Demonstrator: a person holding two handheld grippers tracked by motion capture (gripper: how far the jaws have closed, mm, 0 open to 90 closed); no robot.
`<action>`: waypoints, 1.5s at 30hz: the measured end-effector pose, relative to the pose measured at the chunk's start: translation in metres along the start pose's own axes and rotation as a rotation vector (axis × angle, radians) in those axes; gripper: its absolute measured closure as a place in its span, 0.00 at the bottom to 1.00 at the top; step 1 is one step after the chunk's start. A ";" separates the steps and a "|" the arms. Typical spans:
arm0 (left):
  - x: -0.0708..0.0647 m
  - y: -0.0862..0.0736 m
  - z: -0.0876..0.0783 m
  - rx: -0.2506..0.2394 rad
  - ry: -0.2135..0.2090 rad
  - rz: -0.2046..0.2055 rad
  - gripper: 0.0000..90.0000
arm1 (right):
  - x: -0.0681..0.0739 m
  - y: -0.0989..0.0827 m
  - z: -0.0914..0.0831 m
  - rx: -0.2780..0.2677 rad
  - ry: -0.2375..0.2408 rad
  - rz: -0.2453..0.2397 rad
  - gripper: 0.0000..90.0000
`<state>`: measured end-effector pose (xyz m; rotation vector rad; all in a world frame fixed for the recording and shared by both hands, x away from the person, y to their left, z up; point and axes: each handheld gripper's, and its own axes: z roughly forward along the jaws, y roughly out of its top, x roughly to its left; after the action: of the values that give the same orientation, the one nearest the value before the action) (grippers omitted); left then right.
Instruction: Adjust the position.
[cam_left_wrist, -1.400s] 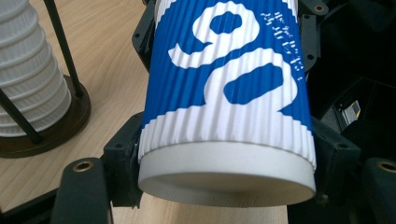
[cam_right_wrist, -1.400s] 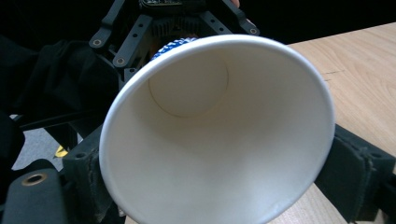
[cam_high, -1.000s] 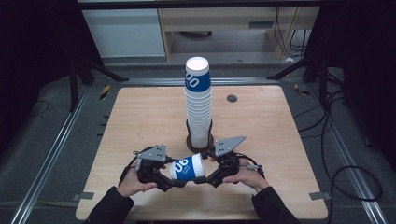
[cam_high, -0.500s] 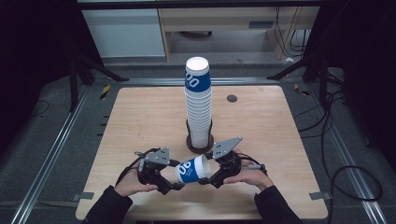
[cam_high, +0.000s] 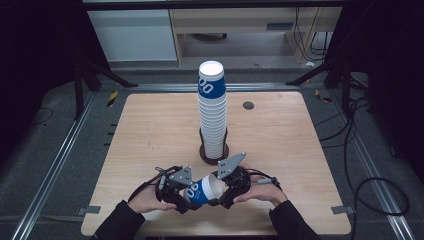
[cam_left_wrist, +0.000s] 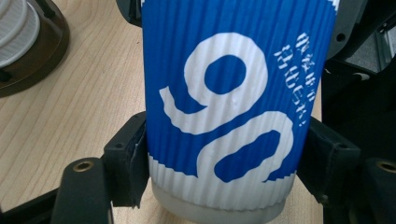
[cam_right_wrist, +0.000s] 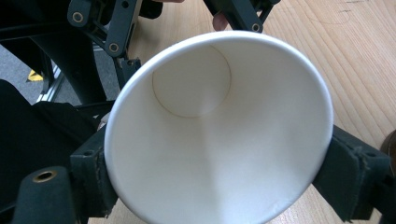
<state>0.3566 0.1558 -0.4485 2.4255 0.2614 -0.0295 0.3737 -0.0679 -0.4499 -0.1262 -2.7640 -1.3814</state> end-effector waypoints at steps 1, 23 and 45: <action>0.000 0.000 -0.001 -0.005 0.002 -0.001 0.30 | 0.000 0.000 0.000 -0.005 0.001 0.000 0.16; 0.010 -0.004 -0.033 -0.293 0.125 -0.118 0.31 | -0.015 0.002 -0.036 -0.290 -0.115 0.134 0.09; -0.004 0.006 -0.017 -0.293 0.120 -0.082 0.30 | -0.014 0.007 -0.013 -0.356 0.007 0.216 0.16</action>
<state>0.3535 0.1614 -0.4312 2.1266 0.3910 0.1115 0.3884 -0.0747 -0.4374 -0.4176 -2.3828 -1.7843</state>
